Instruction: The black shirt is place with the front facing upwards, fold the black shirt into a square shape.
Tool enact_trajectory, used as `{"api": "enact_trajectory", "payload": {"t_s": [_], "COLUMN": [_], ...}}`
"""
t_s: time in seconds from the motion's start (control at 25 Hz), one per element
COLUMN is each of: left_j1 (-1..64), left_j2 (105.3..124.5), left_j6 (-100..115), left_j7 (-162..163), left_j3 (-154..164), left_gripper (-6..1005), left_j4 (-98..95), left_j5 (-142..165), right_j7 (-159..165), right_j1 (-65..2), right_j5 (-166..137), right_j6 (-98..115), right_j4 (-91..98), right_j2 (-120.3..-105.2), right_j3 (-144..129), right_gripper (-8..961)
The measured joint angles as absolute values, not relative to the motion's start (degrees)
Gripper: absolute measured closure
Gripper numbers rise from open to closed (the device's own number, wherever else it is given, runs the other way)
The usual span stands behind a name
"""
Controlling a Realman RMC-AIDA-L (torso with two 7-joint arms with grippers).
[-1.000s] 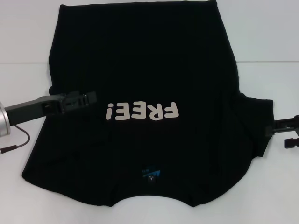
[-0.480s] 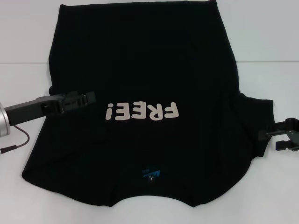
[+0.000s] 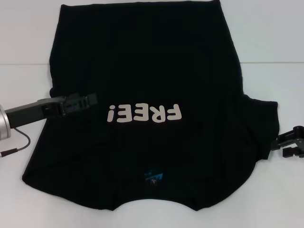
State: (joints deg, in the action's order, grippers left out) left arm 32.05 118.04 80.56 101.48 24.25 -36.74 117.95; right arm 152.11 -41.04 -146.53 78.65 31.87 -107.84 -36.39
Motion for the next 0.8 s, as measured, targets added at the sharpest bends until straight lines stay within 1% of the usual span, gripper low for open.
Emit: {"api": "enact_trajectory", "payload": {"t_s": [0.04, 0.4, 0.64, 0.8], "left_j1": [32.0, 31.8, 31.7, 31.7], "left_j2": [118.04, 118.28, 118.30, 118.33], "left_j6": [80.5, 80.5, 80.4, 80.1], "left_j7": [101.5, 101.7, 101.7, 101.7], "left_j3": [24.3, 24.2, 24.2, 24.2], "left_gripper": [180, 182, 184, 185], "left_j4": [-36.7, -36.7, -36.7, -36.7], "left_j5": [117.9, 117.9, 117.5, 117.5], "right_j7": [152.2, 152.3, 152.9, 153.1], "right_j1": [-41.1, -42.6, -42.9, -42.7], "right_j5": [-146.6, -146.7, -146.8, -146.8], "right_j6": [78.3, 75.8, 75.1, 74.4], "right_j4": [31.8, 31.0, 29.6, 29.5], "right_j2": [-107.95, -109.12, -108.73, -108.75], "right_j3": [-36.4, -36.8, -38.2, -38.2], "right_gripper": [478, 479, 482, 484]}}
